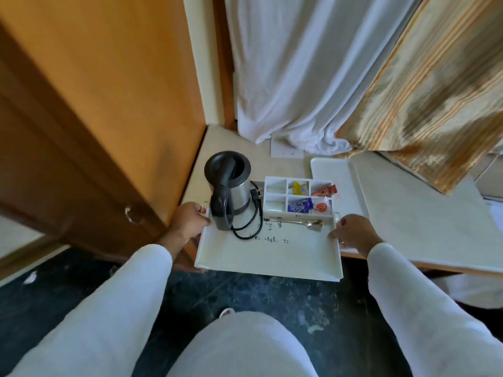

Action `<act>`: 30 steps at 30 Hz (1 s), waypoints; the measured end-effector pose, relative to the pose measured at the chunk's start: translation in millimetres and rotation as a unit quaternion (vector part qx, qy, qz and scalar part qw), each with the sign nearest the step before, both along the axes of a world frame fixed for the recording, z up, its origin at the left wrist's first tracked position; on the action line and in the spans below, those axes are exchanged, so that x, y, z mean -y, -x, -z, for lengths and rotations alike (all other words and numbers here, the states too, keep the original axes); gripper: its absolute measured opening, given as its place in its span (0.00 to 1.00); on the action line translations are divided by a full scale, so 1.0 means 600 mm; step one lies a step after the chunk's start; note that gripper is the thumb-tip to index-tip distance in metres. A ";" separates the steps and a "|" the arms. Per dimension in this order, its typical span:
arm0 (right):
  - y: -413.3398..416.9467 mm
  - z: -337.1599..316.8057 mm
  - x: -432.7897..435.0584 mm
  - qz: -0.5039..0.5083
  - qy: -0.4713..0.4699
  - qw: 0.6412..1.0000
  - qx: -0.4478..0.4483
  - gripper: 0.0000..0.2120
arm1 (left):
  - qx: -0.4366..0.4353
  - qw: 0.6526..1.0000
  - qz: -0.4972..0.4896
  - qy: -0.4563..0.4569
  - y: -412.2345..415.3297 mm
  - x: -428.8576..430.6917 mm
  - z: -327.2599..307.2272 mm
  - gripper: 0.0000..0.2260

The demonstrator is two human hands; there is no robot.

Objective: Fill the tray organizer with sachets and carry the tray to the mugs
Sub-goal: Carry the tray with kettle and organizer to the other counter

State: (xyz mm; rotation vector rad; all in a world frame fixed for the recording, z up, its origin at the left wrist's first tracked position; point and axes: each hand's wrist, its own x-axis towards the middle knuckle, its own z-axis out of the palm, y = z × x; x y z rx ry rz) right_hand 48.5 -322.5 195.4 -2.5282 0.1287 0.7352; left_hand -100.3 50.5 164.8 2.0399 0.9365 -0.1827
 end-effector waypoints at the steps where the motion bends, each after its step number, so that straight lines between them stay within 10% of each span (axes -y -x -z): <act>1: 0.019 -0.004 0.008 -0.015 0.002 1.000 0.013 0.10 | -0.001 1.000 -0.015 -0.001 0.029 0.015 -0.007 0.08; 14: 0.203 -0.023 -0.071 -0.144 -0.023 0.989 -0.014 0.10 | 0.013 0.986 -0.168 0.015 0.383 0.039 -0.025 0.09; 30: 0.488 -0.017 -0.538 -0.360 -0.102 0.926 -0.043 0.13 | 0.025 0.929 -0.368 0.038 0.834 -0.245 -0.033 0.07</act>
